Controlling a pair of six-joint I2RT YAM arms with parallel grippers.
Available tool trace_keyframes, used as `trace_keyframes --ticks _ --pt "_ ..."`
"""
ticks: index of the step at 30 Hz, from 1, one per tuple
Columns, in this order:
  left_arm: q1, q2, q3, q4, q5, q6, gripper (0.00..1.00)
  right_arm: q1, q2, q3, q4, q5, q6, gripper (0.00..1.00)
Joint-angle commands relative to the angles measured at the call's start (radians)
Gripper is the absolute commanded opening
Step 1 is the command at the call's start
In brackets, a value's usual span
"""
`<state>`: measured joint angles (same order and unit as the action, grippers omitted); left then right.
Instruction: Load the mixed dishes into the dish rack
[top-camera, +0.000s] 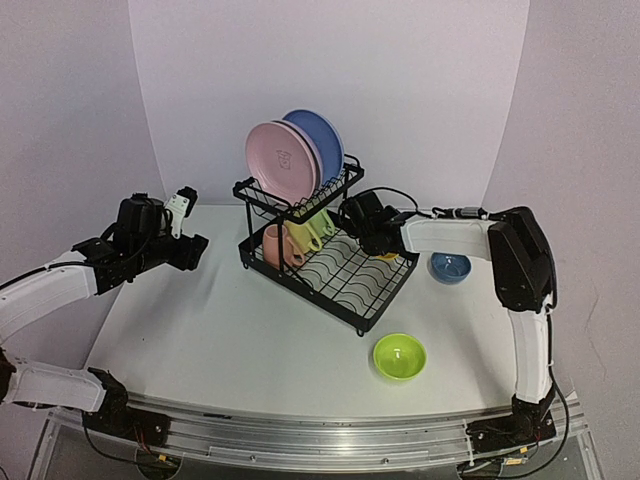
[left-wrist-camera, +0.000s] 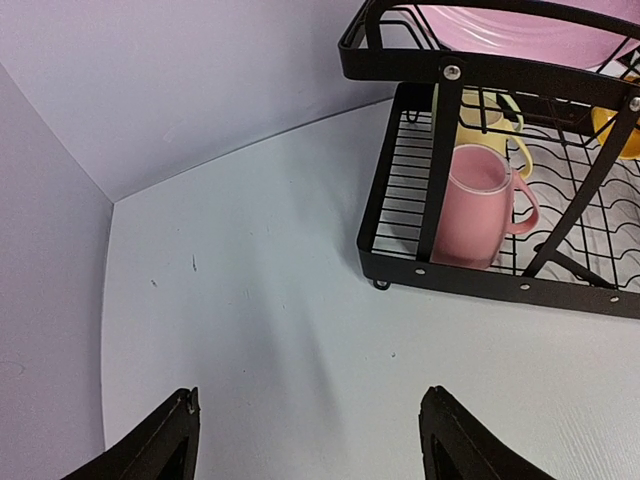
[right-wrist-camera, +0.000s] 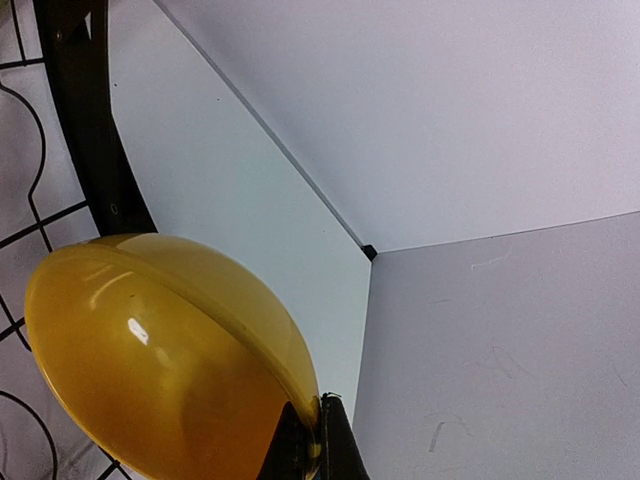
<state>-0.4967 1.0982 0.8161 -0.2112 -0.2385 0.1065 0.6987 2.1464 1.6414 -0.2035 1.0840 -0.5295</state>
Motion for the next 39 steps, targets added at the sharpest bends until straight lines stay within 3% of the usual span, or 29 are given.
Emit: trace_keyframes --ticks 1,10,19,30,39 --pt "0.006 -0.009 0.0 0.038 0.006 0.01 0.75 -0.001 0.009 -0.016 0.062 0.051 0.033 0.0" --pt "0.008 -0.001 0.001 0.043 0.01 0.008 0.75 0.001 0.021 -0.077 0.058 0.067 0.067 0.0" --pt "0.012 -0.001 0.004 0.037 0.013 0.012 0.75 0.002 0.065 -0.026 0.053 0.113 0.057 0.0" --pt "0.022 -0.002 -0.014 0.053 0.027 0.023 0.75 0.041 0.027 -0.129 0.056 0.189 0.115 0.0" --pt "0.031 0.011 -0.018 0.056 0.05 0.025 0.75 0.064 0.023 -0.17 0.172 0.2 0.046 0.0"
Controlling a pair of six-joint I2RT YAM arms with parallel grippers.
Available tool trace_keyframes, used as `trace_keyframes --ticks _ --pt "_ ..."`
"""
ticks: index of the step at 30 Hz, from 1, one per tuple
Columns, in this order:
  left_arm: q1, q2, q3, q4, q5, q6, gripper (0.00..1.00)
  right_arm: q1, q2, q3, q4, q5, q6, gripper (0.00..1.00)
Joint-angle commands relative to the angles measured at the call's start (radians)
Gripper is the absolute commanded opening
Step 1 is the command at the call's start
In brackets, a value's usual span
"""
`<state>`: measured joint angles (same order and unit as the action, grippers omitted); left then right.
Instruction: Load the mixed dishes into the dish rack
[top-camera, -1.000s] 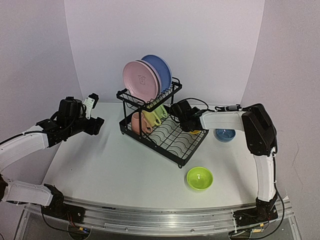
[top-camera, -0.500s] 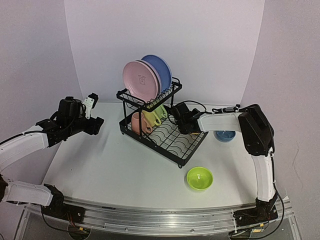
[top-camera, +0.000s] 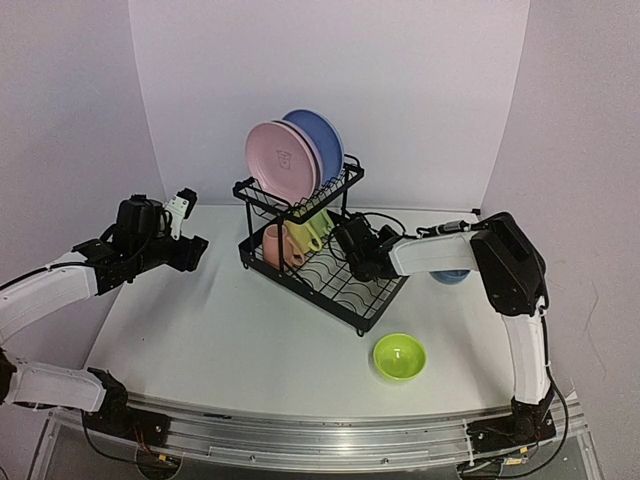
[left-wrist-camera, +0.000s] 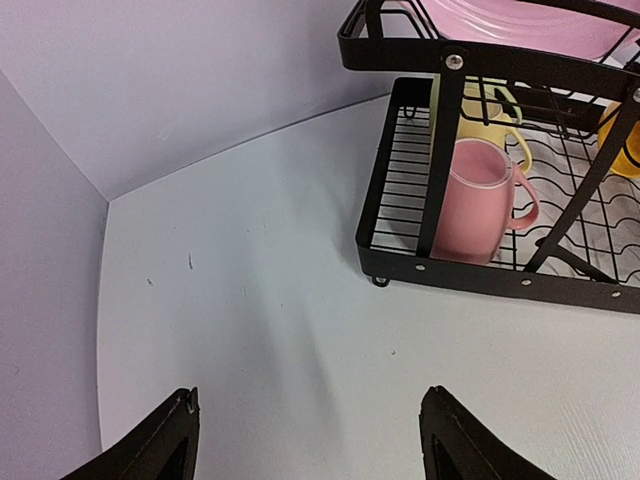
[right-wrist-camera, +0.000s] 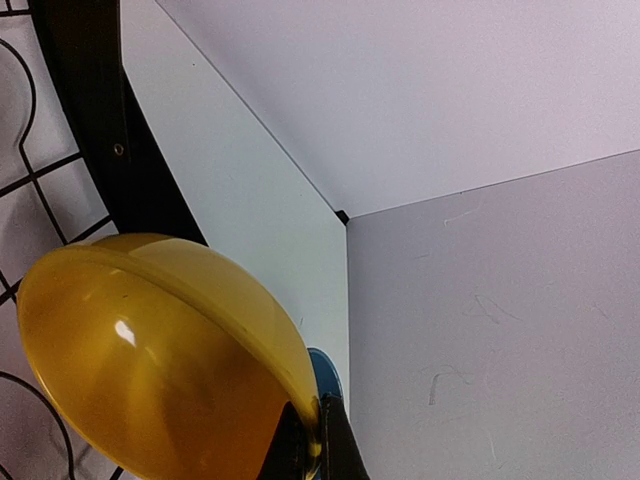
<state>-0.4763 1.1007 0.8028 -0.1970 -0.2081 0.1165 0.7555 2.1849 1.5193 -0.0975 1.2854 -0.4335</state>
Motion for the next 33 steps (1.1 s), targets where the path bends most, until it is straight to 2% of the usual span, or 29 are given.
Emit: trace_keyframes --ticks 1,5,9,30,33 --pt "0.012 0.009 -0.005 0.043 0.022 0.016 0.75 0.008 -0.017 -0.069 0.11 -0.003 -0.08 0.0" --pt "0.018 0.012 -0.004 0.045 0.03 0.015 0.75 0.012 -0.013 -0.136 0.298 -0.035 -0.209 0.0" --pt "0.022 0.024 0.002 0.043 0.034 0.013 0.75 0.014 0.012 -0.13 0.362 -0.033 -0.28 0.0" --pt "0.035 0.029 0.009 0.044 0.047 0.017 0.75 0.051 0.04 -0.188 0.377 -0.034 -0.23 0.0" --pt "0.037 0.029 0.01 0.042 0.047 0.017 0.75 0.051 0.032 -0.198 0.377 -0.034 -0.221 0.07"
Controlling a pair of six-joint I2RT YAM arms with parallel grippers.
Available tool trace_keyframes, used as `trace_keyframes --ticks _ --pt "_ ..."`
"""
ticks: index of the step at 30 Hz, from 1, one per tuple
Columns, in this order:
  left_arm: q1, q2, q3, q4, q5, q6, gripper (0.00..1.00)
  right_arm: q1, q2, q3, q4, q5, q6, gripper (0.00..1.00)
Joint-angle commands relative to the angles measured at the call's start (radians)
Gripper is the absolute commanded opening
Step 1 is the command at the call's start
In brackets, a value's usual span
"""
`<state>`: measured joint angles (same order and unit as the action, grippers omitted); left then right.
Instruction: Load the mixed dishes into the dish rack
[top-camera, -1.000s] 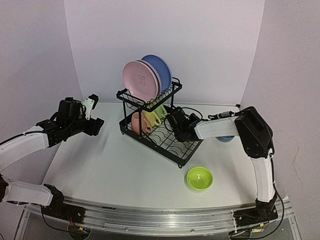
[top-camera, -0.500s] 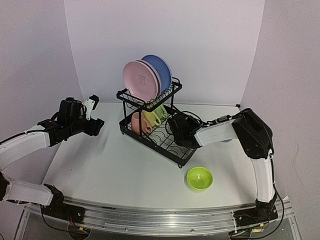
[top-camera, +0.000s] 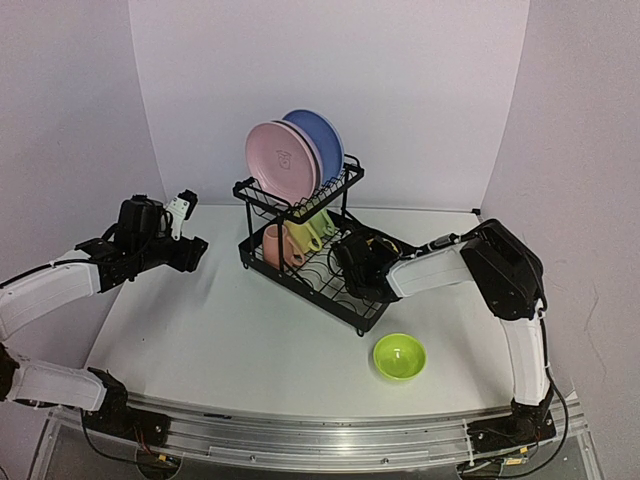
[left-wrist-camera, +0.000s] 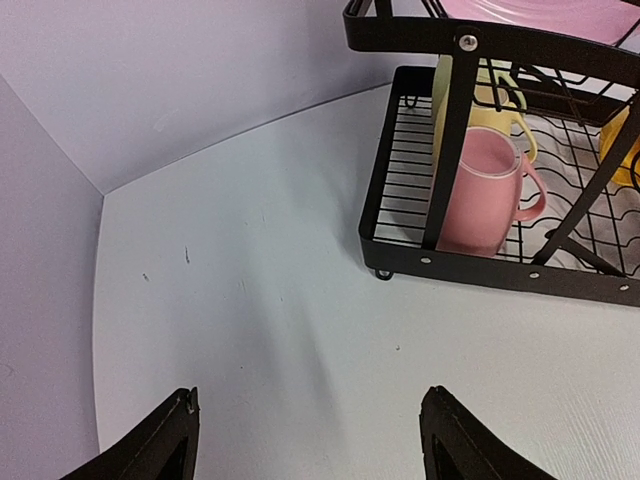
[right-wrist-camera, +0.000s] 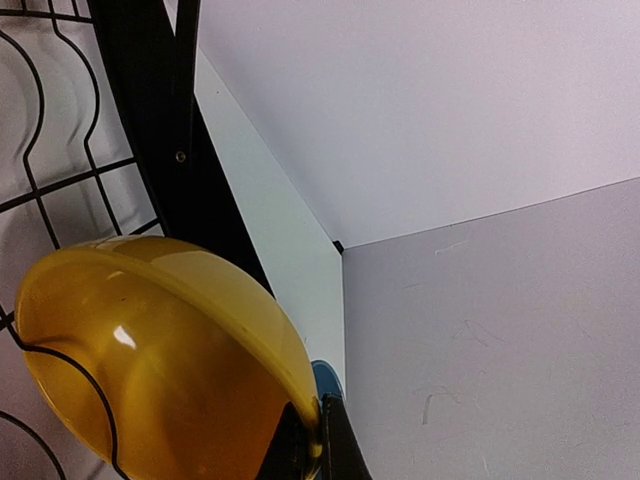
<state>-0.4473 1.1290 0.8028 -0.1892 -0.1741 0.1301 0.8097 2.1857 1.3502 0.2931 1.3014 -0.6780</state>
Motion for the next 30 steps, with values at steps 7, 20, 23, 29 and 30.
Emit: trace_keyframes --ticks 7,20,23,29,30 --pt "0.01 0.001 0.008 0.036 0.015 0.004 0.75 -0.003 0.023 -0.025 -0.014 -0.06 0.009 0.25" --pt "0.013 -0.002 0.007 0.036 0.029 0.004 0.75 0.008 -0.07 -0.031 -0.014 -0.074 -0.018 0.69" --pt "0.014 -0.003 0.006 0.035 0.032 0.002 0.75 0.013 -0.084 -0.021 -0.014 -0.071 -0.033 0.86" --pt "0.015 -0.01 0.002 0.03 0.042 -0.005 0.75 0.022 -0.139 -0.035 -0.014 -0.076 -0.049 0.92" --pt "0.015 -0.011 0.002 0.029 0.042 -0.005 0.75 0.026 -0.15 -0.036 -0.014 -0.074 -0.06 0.93"
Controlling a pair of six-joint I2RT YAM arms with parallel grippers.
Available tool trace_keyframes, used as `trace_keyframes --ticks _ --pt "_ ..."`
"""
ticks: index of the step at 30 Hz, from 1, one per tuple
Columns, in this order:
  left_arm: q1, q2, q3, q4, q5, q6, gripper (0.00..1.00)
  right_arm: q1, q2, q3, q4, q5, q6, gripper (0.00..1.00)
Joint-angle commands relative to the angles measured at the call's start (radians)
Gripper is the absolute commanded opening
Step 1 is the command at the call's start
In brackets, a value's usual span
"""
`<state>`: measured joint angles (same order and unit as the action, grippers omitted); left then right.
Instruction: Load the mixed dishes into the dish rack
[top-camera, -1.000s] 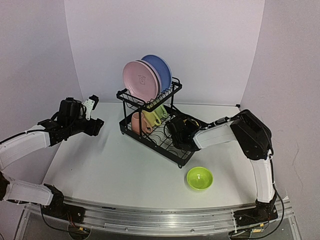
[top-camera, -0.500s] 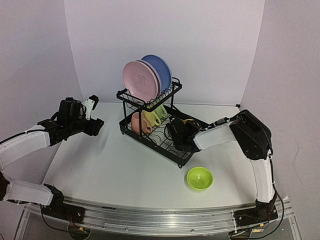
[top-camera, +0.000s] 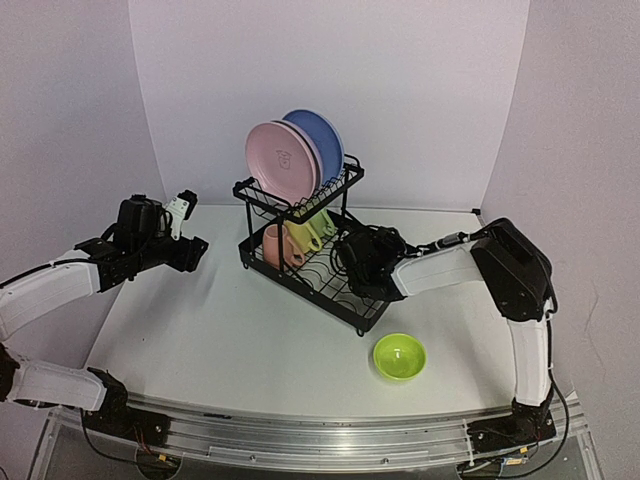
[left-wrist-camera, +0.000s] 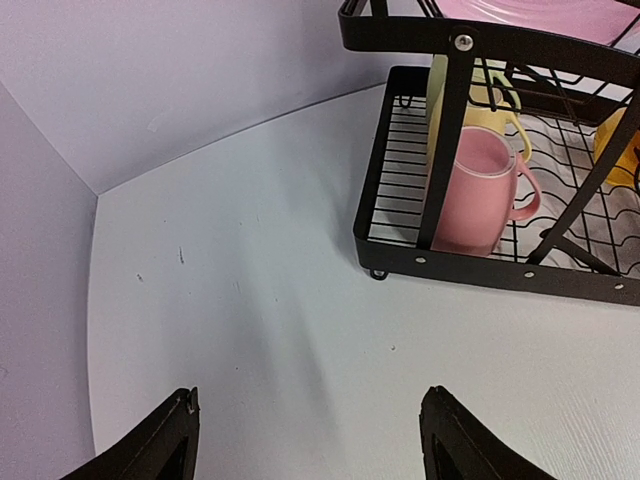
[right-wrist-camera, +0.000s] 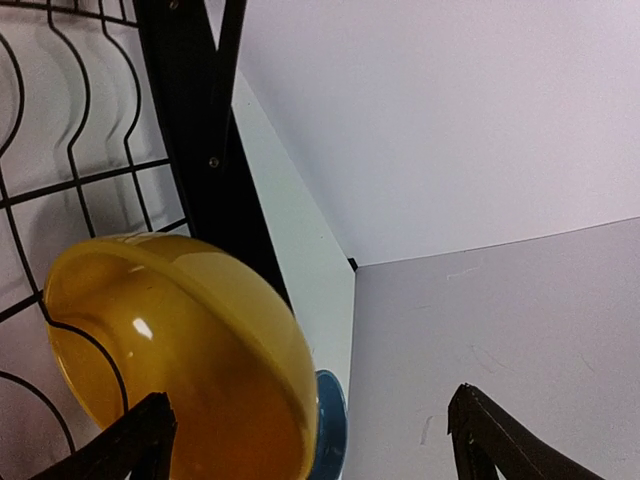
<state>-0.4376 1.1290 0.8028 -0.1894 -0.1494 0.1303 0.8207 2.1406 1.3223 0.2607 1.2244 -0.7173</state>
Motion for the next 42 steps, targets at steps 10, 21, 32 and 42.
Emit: trace_keyframes --ticks 10,21,32,42 --pt "0.006 -0.023 -0.003 0.025 0.061 -0.023 0.77 0.046 -0.36 0.007 -0.517 -0.286 0.316 0.96" --pt "0.05 -0.062 -0.05 0.018 0.163 -0.195 0.83 -0.05 -0.651 -0.037 -0.815 -0.689 0.708 0.95" --pt "0.151 -0.062 -0.154 0.099 0.286 -0.353 0.84 -0.644 -0.476 0.198 -1.293 -1.218 1.279 0.82" --pt "0.186 -0.037 -0.149 0.069 0.279 -0.33 0.83 -0.852 -0.17 0.331 -1.29 -1.404 1.261 0.58"
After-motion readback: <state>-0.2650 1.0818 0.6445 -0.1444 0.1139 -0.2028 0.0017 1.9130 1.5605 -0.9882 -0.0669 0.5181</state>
